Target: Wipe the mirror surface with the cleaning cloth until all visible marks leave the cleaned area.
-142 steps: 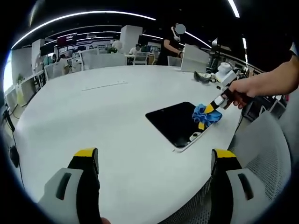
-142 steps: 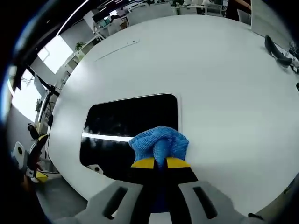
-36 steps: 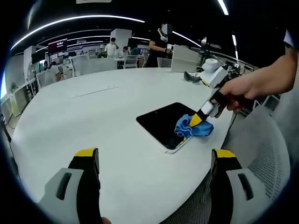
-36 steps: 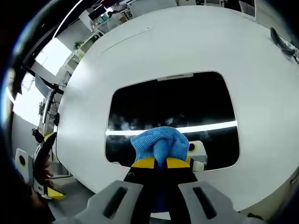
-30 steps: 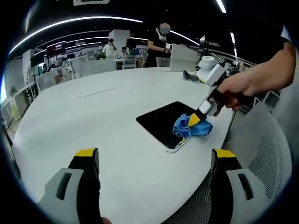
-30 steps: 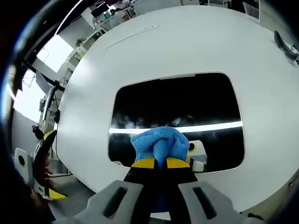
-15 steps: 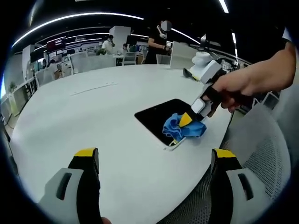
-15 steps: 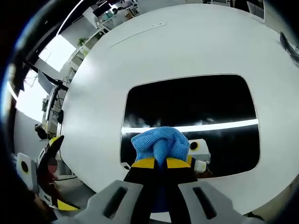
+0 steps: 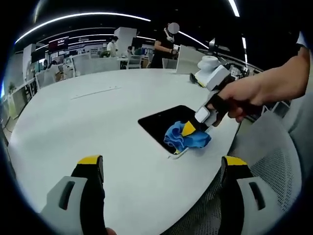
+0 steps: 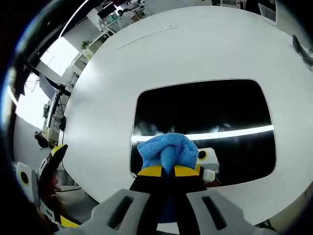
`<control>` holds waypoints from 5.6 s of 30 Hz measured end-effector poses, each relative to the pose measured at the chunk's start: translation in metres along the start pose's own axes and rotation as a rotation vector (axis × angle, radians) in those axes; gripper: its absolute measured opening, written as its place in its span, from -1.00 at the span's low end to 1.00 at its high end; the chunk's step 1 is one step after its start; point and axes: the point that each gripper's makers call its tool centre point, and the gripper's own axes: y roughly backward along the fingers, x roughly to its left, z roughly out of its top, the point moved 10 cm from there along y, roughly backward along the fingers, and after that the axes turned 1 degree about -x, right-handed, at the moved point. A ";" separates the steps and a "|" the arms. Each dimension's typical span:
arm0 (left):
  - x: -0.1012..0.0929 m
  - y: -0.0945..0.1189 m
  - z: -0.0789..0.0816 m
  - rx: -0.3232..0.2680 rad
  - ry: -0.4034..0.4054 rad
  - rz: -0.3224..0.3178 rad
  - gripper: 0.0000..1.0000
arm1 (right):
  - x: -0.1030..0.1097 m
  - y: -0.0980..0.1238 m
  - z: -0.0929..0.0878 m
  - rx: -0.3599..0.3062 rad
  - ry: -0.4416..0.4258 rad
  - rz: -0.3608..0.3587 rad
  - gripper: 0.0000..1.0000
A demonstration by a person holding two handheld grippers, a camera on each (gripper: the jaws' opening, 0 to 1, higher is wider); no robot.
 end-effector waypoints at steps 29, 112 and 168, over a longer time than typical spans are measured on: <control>-0.002 0.000 0.003 -0.013 0.035 -0.063 0.98 | 0.027 -0.011 0.004 0.033 0.093 0.011 -0.99; 0.008 -0.003 -0.004 0.016 0.035 -0.017 0.94 | 0.035 -0.043 0.081 0.015 0.200 0.010 -0.99; 0.011 -0.002 -0.005 0.024 0.047 -0.001 0.95 | 0.002 -0.045 0.109 -0.011 0.248 -0.019 -0.99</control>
